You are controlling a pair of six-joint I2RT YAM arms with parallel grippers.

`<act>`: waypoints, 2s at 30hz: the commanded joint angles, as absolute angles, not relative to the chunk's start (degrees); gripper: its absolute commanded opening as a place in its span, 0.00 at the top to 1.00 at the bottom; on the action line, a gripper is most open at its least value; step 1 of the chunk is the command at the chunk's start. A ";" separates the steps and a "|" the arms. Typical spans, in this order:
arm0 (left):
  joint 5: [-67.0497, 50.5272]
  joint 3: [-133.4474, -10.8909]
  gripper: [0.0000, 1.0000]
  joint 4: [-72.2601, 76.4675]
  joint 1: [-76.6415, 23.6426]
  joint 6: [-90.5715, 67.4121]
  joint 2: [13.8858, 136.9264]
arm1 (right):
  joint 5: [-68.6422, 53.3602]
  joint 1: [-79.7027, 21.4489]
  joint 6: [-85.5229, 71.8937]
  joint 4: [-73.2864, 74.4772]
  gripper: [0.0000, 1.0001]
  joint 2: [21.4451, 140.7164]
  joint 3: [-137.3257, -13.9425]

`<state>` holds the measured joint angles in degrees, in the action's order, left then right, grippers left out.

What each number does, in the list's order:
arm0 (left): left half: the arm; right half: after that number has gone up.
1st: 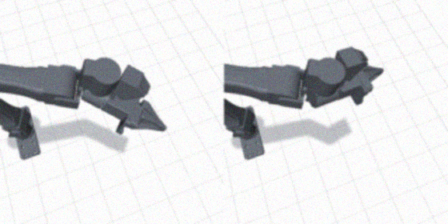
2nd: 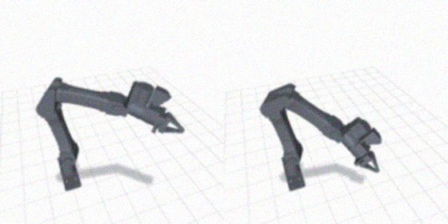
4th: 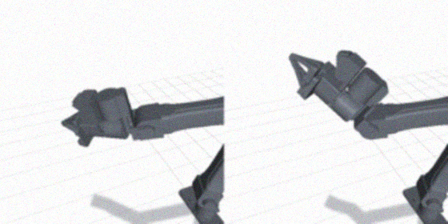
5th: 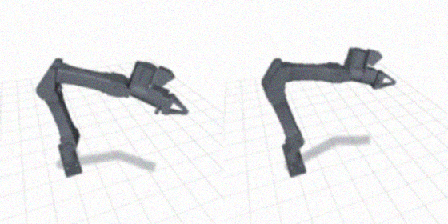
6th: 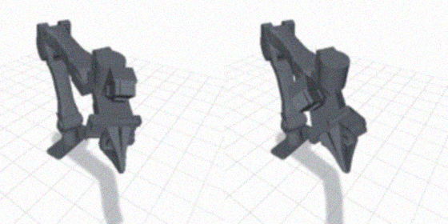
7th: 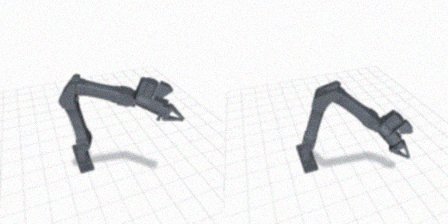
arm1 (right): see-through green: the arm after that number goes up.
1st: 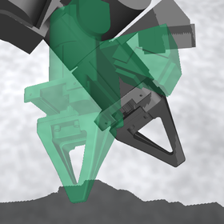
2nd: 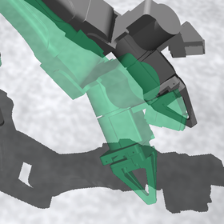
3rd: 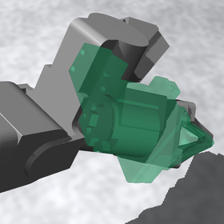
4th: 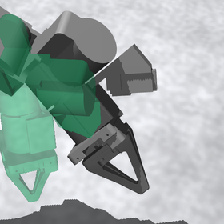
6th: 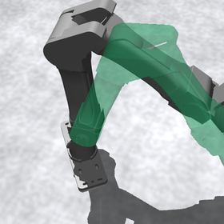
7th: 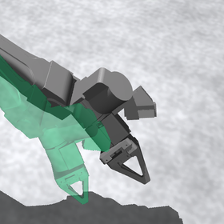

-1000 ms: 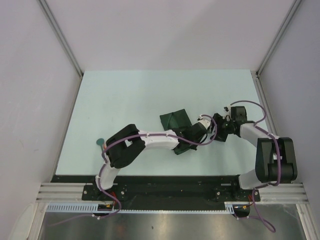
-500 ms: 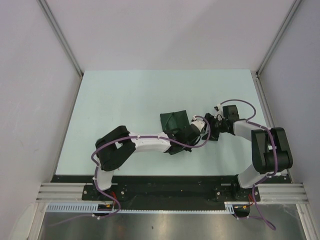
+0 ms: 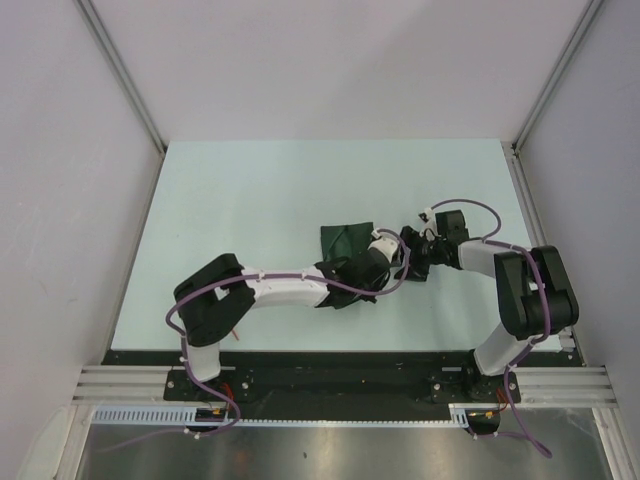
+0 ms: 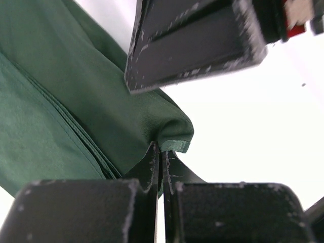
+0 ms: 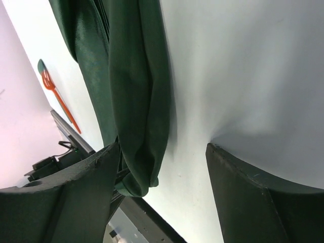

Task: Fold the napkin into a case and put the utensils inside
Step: Fold the 2/3-rectangle-folded napkin at the center of the board.

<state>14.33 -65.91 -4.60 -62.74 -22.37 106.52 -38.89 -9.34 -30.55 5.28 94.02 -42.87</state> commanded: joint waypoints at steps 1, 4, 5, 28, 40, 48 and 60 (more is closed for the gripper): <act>14.24 -63.81 1.00 -2.29 -62.05 -23.91 101.78 | -40.52 -10.55 -32.25 2.02 0.25 95.53 -44.03; 14.33 -62.85 1.00 -1.50 -61.88 -23.99 100.46 | -40.87 -11.16 -33.13 0.62 0.25 96.32 -44.03; 14.33 -62.58 1.00 -1.15 -61.79 -23.91 99.94 | -40.96 -11.68 -33.31 0.62 0.25 96.76 -44.12; 17.23 -58.10 1.00 -0.26 -61.26 -25.66 95.63 | -41.40 -14.68 -36.47 -5.98 0.28 102.39 -45.00; 19.25 -55.02 1.00 2.55 -60.56 -26.72 92.02 | -42.27 -14.77 -38.49 -9.14 0.34 105.03 -45.53; 18.99 -54.06 1.00 2.99 -60.29 -27.16 90.97 | -42.28 -13.98 -38.85 -9.49 0.35 107.31 -47.98; 18.99 -51.24 1.00 3.78 -60.03 -27.68 88.86 | -43.59 -11.78 -39.02 -8.88 0.46 110.92 -55.19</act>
<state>17.98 -51.83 1.63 -60.47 -26.59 91.39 -44.97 -11.81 -39.48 -9.21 109.43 -52.47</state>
